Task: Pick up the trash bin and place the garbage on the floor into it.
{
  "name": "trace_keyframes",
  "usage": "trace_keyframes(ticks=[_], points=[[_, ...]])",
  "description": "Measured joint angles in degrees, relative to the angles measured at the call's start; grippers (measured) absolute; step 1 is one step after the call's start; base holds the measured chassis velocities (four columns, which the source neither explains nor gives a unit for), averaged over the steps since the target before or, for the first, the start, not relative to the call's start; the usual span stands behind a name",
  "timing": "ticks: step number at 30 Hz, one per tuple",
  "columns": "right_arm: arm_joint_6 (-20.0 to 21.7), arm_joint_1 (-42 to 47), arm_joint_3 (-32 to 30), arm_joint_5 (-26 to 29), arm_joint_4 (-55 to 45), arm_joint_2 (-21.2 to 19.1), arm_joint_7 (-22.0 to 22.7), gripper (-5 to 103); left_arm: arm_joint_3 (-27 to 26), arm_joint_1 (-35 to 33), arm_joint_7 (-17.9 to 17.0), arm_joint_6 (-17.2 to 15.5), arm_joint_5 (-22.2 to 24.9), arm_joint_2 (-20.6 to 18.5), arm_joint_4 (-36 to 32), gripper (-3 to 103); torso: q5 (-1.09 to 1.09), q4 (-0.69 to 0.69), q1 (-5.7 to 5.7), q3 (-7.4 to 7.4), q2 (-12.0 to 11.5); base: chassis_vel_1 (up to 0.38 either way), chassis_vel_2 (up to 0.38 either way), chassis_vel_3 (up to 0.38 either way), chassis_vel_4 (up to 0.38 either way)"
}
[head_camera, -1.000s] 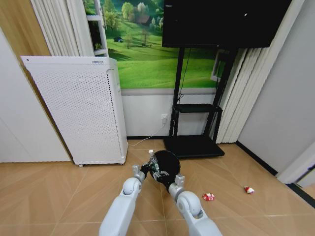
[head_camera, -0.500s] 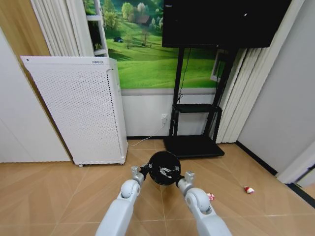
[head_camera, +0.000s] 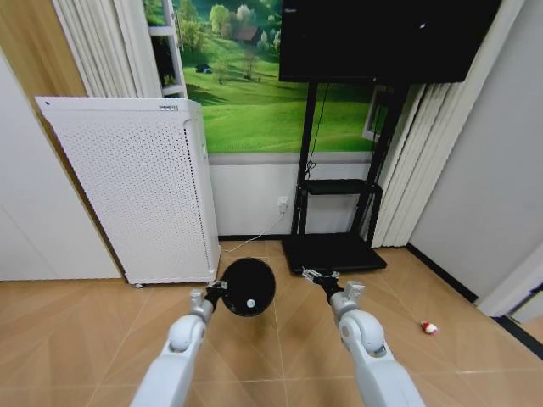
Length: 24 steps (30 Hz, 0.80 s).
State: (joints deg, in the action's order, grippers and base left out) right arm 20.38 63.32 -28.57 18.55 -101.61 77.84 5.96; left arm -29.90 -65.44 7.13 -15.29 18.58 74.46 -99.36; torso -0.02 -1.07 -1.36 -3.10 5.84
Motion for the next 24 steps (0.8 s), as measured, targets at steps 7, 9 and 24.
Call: trace_keyframes(ticks=[7, 9, 24], points=[[-2.84, -0.15, 0.01, -2.86, 7.0, 0.29, -0.77, 100, -6.69, -10.4, 1.45, 0.22, 0.41, -1.23, -8.81, 3, 0.01, 0.0, 0.0, 0.0, 0.0, 0.0, 0.0, 0.0, 0.0], [-2.78, -0.15, 0.01, -2.87, 6.98, 0.33, -0.94, 100, -6.84, -11.02, 1.45, 0.32, 0.41, -1.2, -9.31, 3, 0.0, -0.01, 0.0, 0.0, 0.0, 0.0, 0.0, 0.0, 0.0], [-1.83, 0.69, -0.45, -0.83, 6.96, 0.2, -3.26, 100, -5.11, -9.77, 1.16, 0.43, 0.22, -0.35, -9.96, 3, 0.02, -0.01, 0.0, 0.0, 0.0, -0.023, -0.018, 0.026, 0.024]])
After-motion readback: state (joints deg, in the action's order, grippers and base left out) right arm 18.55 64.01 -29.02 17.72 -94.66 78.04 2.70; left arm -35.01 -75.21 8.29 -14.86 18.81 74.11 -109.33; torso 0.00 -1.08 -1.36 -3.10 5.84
